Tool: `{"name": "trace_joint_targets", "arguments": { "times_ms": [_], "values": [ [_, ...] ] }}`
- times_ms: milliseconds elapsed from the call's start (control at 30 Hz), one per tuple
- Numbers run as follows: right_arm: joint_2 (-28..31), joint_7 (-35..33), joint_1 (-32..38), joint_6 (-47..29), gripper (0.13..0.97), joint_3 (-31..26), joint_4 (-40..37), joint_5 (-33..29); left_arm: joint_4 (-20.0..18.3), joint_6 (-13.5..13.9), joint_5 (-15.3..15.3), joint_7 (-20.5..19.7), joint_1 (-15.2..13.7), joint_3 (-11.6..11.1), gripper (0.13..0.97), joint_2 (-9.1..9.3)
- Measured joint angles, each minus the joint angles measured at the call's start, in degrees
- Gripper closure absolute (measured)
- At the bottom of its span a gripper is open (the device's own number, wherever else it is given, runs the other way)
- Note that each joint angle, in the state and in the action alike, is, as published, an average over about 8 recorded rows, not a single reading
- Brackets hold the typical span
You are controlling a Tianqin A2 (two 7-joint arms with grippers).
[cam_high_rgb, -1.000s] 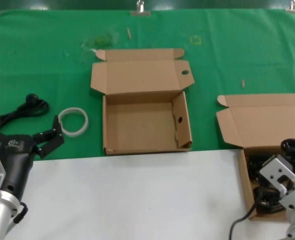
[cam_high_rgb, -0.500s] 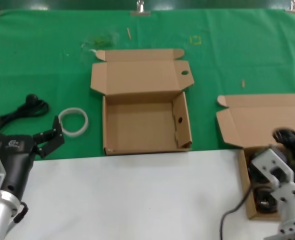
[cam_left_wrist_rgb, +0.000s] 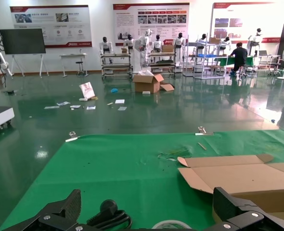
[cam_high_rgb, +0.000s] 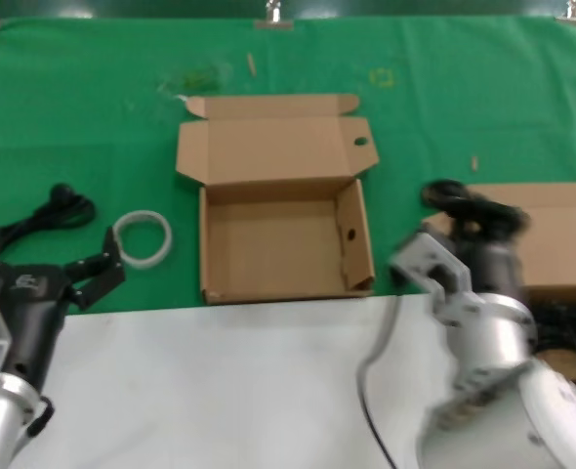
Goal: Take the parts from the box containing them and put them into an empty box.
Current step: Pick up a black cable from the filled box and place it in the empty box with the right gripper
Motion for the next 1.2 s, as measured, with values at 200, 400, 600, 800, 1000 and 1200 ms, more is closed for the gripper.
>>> {"name": "trace_joint_targets", "arguments": {
  "times_ms": [200, 400, 600, 800, 1000, 1200],
  "values": [
    [0.21, 5.35, 6.95, -6.58, 0.892, -5.36, -9.61, 3.6, 0.0, 0.0, 0.0, 0.0, 0.0, 0.0, 0.132, 0.0],
    [0.27, 9.53, 10.71, -9.86, 0.892, -9.08, -14.47, 5.98, 0.0, 0.0, 0.0, 0.0, 0.0, 0.0, 0.132, 0.0],
    [0.35, 13.63, 13.58, -13.26, 0.892, -13.05, -19.05, 7.76, 0.0, 0.0, 0.0, 0.0, 0.0, 0.0, 0.132, 0.0],
    [0.44, 18.71, 15.48, -16.28, 0.892, -16.34, -21.84, 10.4, 0.0, 0.0, 0.0, 0.0, 0.0, 0.0, 0.132, 0.0],
    [0.51, 22.83, 16.58, -17.21, 0.892, -18.69, -22.58, 11.72, 0.0, 0.0, 0.0, 0.0, 0.0, 0.0, 0.132, 0.0],
    [0.63, 24.76, 17.27, -16.97, 0.892, -20.15, -23.08, 11.57, 0.0, 0.0, 0.0, 0.0, 0.0, 0.0, 0.132, 0.0]
  ]
}}
